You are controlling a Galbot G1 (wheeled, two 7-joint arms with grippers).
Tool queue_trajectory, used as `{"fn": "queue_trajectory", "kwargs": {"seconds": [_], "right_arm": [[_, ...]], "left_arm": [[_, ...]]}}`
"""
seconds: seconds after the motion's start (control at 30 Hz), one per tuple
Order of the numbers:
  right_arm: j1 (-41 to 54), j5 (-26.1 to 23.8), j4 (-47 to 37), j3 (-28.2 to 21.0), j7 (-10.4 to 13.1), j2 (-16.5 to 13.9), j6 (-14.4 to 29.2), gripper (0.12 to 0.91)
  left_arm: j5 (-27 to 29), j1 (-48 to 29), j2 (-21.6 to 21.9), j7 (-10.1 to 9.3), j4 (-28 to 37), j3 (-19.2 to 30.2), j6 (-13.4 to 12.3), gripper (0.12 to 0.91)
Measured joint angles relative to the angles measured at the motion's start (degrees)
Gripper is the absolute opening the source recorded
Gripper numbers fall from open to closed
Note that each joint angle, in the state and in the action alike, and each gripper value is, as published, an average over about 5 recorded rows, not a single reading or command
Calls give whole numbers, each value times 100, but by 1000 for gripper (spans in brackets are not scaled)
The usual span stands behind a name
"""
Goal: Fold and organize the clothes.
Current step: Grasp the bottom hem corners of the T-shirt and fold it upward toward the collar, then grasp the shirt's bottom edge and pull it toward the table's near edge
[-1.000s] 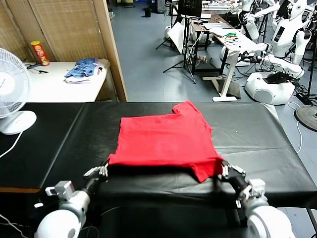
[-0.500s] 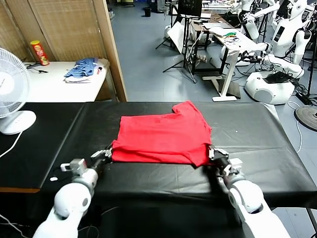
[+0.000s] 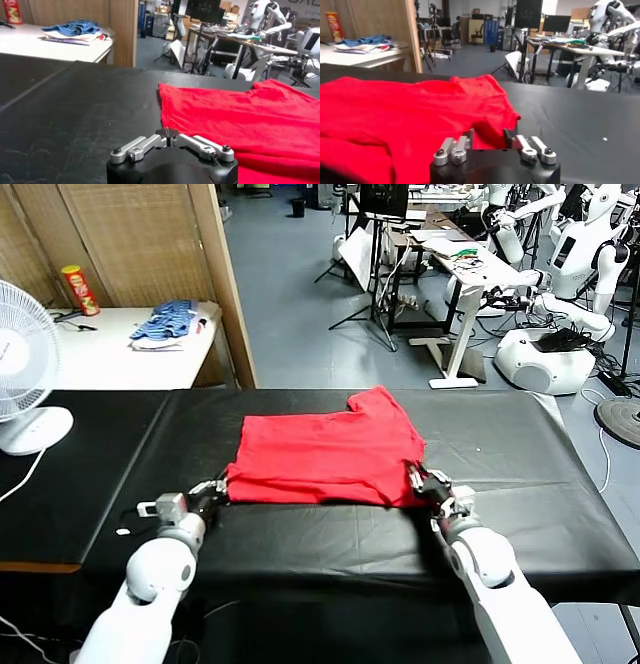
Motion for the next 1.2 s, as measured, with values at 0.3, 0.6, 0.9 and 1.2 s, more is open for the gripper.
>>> {"fn": "queue_trajectory", "kwargs": {"seconds": [0.3,0.6,0.9,1.2], "right_arm": [[-326,-23,0,27,-2,26,12,595],[-376,-82,49,4,7,5,9,155],[-558,145,493,82,281,-246,-557,132],[-1257,250,1209,397,489,-399,-1022,132]], "left_arm": [[-185,339,-59,146,-149,-49,82,796],[-239,323,-85,170,34,-49,90,576],[85,588,14,-121,-225,-37,201,155],[459,1470,175,-151,-1027,-157,233,125]]}}
